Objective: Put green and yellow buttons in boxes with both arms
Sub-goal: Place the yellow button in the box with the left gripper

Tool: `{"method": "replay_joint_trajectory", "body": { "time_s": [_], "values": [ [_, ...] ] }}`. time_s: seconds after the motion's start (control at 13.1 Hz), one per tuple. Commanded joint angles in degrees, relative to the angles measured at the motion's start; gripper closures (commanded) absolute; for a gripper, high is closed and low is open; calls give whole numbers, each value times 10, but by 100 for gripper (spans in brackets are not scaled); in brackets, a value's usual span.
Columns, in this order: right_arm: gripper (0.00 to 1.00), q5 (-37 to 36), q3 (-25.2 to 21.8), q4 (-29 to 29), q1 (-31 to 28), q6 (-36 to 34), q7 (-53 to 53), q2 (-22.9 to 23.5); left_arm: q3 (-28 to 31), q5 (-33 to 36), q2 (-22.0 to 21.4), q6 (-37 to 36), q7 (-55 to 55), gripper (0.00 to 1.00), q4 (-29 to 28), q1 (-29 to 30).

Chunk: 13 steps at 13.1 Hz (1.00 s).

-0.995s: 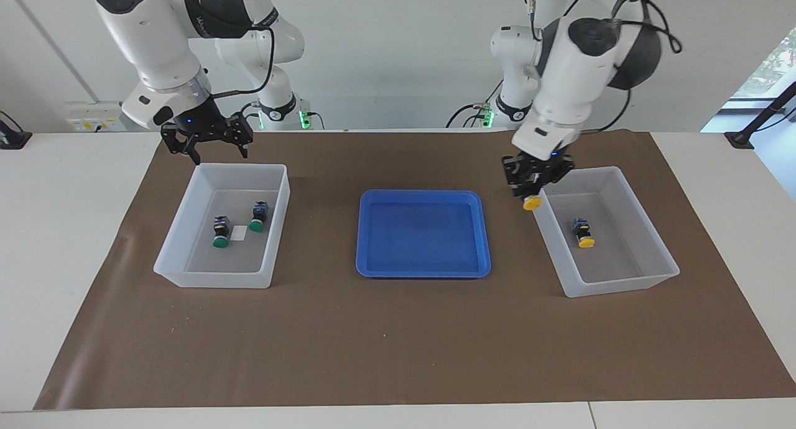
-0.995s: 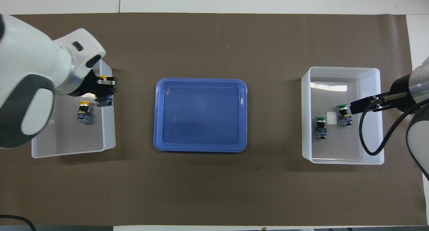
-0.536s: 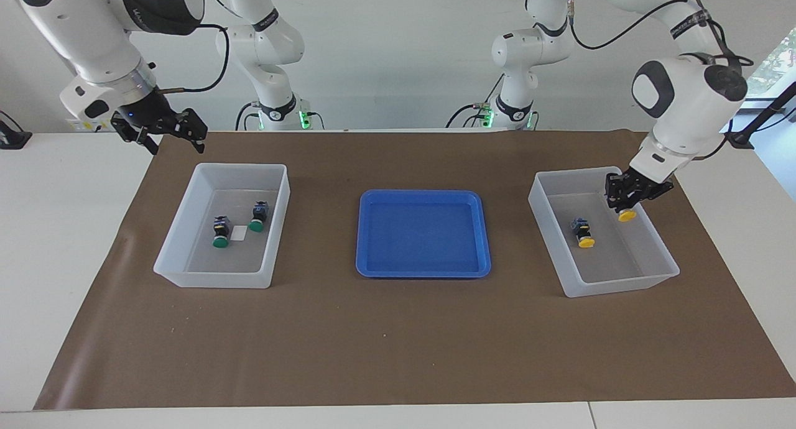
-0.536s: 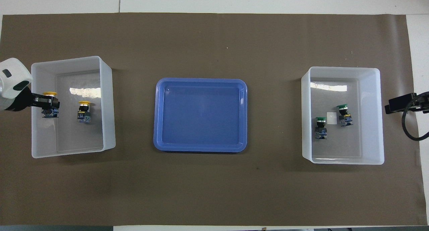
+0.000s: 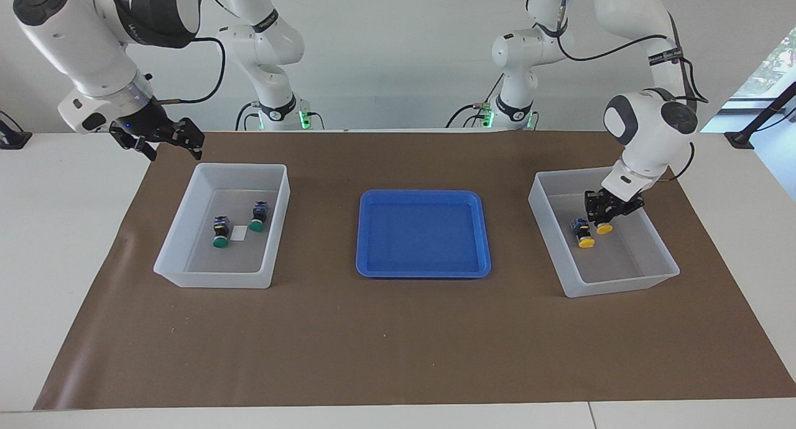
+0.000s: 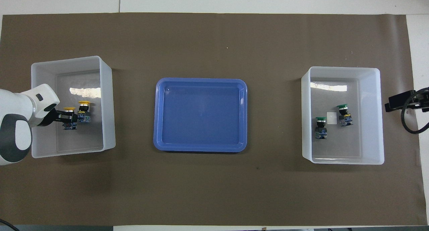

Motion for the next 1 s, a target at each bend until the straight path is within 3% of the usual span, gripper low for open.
{"method": "replay_joint_trajectory", "body": {
  "time_s": [0.0,0.38,0.69,0.92],
  "values": [
    [0,9,-1,43,-7,-10,28,4,-6,-5,-12,-35,17,0,29,8],
    [0,5,1,20,-6,23,14,-6,-13,-5,-14,-198,-48,0,212,-20],
    [0,4,1,24,-4,30,17,-5,-17,-3,-62,-342,-68,0,269,-27],
    [0,4,-7,30,-4,31,13,-3,-16,-3,-109,-419,-88,0,265,-28]
  ]
}}
